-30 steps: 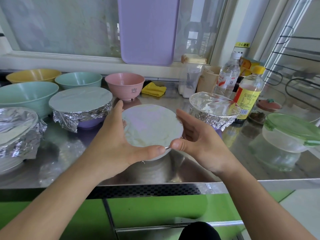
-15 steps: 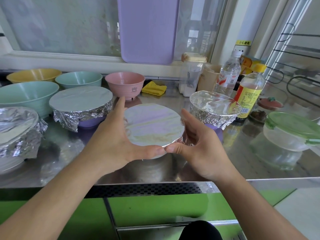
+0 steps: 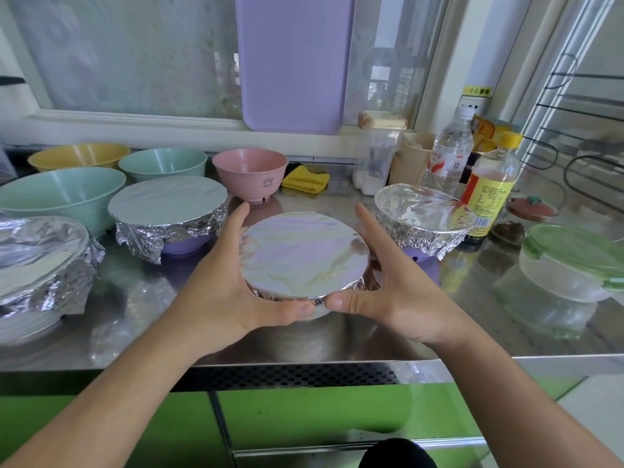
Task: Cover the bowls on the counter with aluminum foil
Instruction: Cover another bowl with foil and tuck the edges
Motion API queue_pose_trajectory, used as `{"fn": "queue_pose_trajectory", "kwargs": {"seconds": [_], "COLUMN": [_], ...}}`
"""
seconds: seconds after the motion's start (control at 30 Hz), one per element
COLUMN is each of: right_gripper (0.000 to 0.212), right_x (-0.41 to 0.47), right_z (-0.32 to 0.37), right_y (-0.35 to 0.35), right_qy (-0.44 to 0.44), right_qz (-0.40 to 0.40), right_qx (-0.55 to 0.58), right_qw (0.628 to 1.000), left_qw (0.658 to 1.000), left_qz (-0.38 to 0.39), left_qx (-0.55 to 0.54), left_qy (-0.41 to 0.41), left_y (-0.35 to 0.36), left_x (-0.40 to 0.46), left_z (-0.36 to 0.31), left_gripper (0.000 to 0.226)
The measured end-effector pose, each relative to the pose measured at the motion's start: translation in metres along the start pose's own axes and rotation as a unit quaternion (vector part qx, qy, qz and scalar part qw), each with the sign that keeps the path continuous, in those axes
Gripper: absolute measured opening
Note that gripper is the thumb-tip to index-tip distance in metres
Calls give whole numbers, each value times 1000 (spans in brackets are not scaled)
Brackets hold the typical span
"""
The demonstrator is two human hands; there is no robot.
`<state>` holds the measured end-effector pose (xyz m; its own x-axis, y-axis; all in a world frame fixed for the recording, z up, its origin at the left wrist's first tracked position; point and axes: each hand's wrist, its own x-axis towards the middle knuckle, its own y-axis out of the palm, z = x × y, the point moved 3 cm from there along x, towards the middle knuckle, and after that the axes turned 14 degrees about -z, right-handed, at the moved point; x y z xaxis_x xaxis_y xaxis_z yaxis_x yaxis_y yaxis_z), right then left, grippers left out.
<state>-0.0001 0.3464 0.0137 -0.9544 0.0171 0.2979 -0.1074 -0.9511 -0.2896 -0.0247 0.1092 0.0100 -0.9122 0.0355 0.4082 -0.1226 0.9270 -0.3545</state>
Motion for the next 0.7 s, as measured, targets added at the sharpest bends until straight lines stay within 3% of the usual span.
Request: {"fn": "queue_pose_trajectory", "kwargs": {"seconds": [0.17,0.4,0.7], "right_gripper": [145,145,130], "right_x": [-4,1,-4], "right_z": [-8,-8,-10], "right_y": [5,0,9], "right_qy": [-21,12,6], "right_qz": [-24,30,-31], "right_qx": [-23,23,33], "right_qw": [999,999,999], "left_qw": [1000,999,999], "left_qz": [5,6,-42], "left_qx": [7,-6,-26], "left_qy": [-26,-40,-23], "left_y": [-2,-4,3], "left_x": [0,-9,-11], "left_z": [2,-6,-11], "left_gripper": [164,177,174]}}
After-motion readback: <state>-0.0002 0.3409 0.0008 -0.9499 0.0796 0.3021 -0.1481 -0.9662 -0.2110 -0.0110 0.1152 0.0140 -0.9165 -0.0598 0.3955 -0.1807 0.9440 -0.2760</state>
